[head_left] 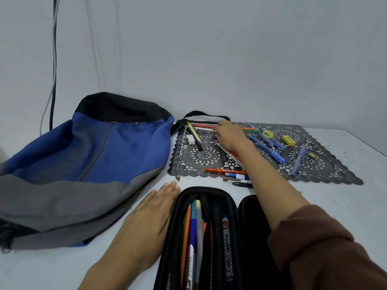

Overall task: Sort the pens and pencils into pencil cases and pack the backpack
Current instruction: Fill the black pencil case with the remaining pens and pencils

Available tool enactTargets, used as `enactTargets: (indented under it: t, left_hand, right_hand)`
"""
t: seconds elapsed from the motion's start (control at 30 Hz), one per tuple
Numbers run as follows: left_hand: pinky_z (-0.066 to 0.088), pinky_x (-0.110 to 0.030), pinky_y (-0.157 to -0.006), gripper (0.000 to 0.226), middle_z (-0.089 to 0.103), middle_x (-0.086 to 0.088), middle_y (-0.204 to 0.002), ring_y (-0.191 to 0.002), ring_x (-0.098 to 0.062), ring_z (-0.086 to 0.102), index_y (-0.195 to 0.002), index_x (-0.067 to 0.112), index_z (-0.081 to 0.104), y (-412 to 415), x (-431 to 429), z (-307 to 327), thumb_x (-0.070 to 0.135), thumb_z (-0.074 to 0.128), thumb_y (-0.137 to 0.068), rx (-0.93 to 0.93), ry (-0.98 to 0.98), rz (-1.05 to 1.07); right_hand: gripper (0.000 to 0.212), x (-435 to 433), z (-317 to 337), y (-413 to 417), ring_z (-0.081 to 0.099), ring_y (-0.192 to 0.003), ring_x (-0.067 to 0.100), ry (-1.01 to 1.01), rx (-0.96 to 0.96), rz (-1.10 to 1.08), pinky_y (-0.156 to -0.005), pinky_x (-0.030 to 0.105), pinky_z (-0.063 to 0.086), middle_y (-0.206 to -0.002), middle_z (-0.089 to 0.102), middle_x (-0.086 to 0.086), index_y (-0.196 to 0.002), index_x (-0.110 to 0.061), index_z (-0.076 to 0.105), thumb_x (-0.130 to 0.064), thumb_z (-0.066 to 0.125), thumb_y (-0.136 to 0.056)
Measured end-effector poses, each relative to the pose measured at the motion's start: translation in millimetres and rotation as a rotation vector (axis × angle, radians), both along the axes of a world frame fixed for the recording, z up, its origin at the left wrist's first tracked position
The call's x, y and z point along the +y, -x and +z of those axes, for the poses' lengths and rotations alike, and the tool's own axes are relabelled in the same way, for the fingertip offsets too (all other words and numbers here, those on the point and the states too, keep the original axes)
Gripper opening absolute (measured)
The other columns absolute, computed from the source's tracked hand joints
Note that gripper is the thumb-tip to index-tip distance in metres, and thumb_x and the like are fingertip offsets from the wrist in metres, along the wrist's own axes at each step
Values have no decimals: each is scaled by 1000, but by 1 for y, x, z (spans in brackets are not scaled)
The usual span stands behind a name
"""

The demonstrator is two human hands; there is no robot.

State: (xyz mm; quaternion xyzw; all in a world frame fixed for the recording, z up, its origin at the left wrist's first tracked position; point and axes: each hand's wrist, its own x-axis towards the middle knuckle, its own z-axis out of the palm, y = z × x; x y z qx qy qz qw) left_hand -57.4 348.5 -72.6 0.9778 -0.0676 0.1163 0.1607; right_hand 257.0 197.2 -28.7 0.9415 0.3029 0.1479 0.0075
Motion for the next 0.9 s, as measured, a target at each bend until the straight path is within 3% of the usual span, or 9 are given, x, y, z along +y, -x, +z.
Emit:
enactTargets:
  t: [0.07, 0.1, 0.23, 0.4, 0.47, 0.63, 0.73, 0.83, 0.9]
  left_hand:
    - [10, -18, -114, 63, 30, 6, -155, -143, -9, 27, -149, 19, 32, 1, -1, 1, 38, 17, -91, -29, 14, -11]
    - [9, -18, -114, 64, 29, 6, -155, -143, -8, 25, -150, 20, 31, 1, -1, 2, 40, 15, -91, -22, 24, -1]
    - [-8, -14, -116, 83, -6, 23, -155, -141, 12, -8, -151, 34, 1, 1, -3, 7, 53, -13, -72, 71, 6, 31]
    - [-8, -14, -116, 83, -5, 23, -157, -140, 14, -9, -151, 35, -1, 1, -4, 10, 52, -14, -71, 89, -1, 39]
    - [-8, -13, -116, 82, -4, 23, -157, -140, 14, -8, -151, 35, 0, 2, -4, 10, 52, -13, -72, 86, -2, 32]
    - [-4, -13, -116, 75, 10, 18, -158, -142, 10, 2, -151, 30, 13, 2, -3, 7, 51, -1, -80, 56, 56, 15]
    - [1, -13, -115, 70, 24, 10, -156, -142, 2, 15, -150, 23, 28, 2, -2, 4, 46, 10, -87, -12, 65, 6]
    - [-3, -13, -116, 78, 10, 19, -156, -141, 9, 6, -152, 28, 17, 2, -3, 7, 51, 0, -79, 27, 61, 12]
    - [-3, -14, -117, 78, 8, 21, -155, -142, 9, 5, -152, 29, 15, 2, -3, 8, 51, -1, -78, 37, 68, 13]
  right_hand:
    - [31, 0, 1, 1, 46, -122, 32, -33, 5, -21, -96, 44, 40, -130, 50, 14, -128, -8, 53, -17, 42, -100]
    - [30, 0, 1, 1, 48, -120, 33, -46, 10, -39, -95, 44, 41, -129, 51, 15, -126, -8, 54, -19, 44, -100]
    - [22, -4, 6, 4, 50, -112, 32, -49, -15, -96, -95, 44, 42, -119, 56, 15, -114, -7, 61, -13, 48, -97]
    - [22, -21, 29, 0, 52, -83, 31, -355, 73, -128, -73, 40, 40, -95, 55, 15, -116, -3, 40, -1, 42, -94]
    - [25, -31, 33, -6, 52, -85, 32, -432, 127, -174, -78, 41, 39, -98, 55, 14, -118, -4, 40, -6, 43, -94]
    - [28, -47, 17, -15, 54, -111, 30, -65, 130, -264, -100, 45, 33, -118, 61, 11, -123, -13, 51, -26, 44, -100]
    - [31, -48, 10, -14, 53, -116, 30, -30, 69, -236, -102, 45, 33, -123, 60, 12, -127, -16, 54, -29, 49, -99]
    - [32, -47, 15, -13, 50, -116, 32, -21, 18, -237, -100, 44, 33, -125, 53, 15, -127, -12, 51, -27, 49, -99]
    - [33, -47, 20, -12, 50, -115, 32, 0, 99, -228, -93, 41, 37, -126, 52, 16, -127, -8, 49, -26, 49, -99]
